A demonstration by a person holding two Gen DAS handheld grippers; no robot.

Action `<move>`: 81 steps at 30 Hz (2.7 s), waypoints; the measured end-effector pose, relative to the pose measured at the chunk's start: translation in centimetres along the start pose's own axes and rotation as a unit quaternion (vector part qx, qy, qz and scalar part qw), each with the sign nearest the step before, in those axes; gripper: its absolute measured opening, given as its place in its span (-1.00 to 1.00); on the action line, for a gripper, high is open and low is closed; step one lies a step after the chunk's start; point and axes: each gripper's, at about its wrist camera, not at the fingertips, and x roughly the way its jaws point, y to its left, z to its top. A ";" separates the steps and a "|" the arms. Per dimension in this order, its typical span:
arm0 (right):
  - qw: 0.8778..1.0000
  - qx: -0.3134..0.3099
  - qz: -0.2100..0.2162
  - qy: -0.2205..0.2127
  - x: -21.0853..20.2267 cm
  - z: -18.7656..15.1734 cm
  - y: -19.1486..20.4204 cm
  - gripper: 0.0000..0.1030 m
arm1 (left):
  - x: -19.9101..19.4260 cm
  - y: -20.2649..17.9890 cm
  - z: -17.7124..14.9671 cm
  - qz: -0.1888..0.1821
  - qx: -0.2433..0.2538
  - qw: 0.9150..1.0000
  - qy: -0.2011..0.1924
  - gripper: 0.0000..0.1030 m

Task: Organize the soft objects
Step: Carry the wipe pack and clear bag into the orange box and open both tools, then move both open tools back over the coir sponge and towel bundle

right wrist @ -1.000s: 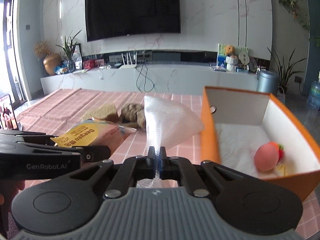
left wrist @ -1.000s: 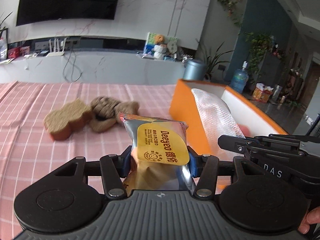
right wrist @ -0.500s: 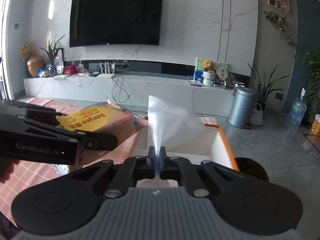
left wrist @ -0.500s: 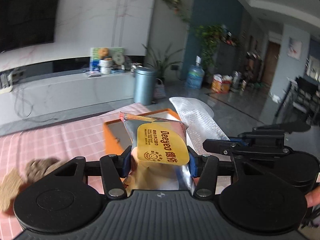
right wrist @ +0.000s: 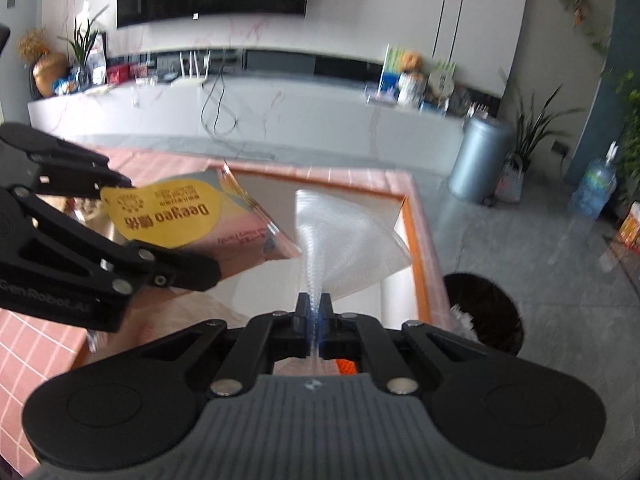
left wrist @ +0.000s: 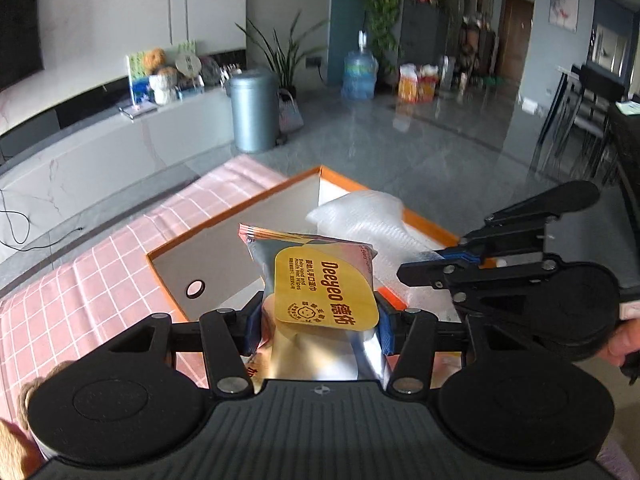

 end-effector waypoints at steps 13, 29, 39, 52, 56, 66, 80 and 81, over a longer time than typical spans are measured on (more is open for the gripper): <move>0.992 0.036 0.032 0.113 10.2 1.0 -3.5 -0.89 | 6.6 -0.1 1.0 0.016 0.069 0.994 0.088 0.18; 0.995 0.003 0.038 0.096 9.3 0.0 -2.3 -0.20 | 9.0 0.9 0.6 0.047 0.068 0.986 0.146 0.32; 0.995 -0.007 0.020 0.093 7.8 0.1 -2.1 0.09 | 5.7 0.9 1.2 0.057 0.053 0.989 0.123 0.52; 0.997 -0.014 0.003 0.072 3.3 0.6 0.0 0.26 | -4.0 1.2 0.5 0.051 -0.007 0.998 0.021 0.51; 0.999 -0.014 -0.003 0.052 1.2 0.5 1.2 0.51 | -7.7 1.8 -0.9 0.056 -0.034 0.998 -0.019 0.51; 1.000 0.013 0.010 -0.025 -4.1 0.1 6.2 0.51 | -13.7 3.6 -5.9 0.101 -0.126 0.983 -0.087 0.49; 0.990 0.064 0.057 -0.108 -7.6 -2.0 16.6 0.56 | -18.1 7.3 -15.2 0.155 -0.247 0.946 -0.140 0.47; 0.990 0.064 0.058 -0.111 -7.5 -2.4 17.2 0.56 | -18.2 7.6 -16.3 0.157 -0.258 0.943 -0.141 0.47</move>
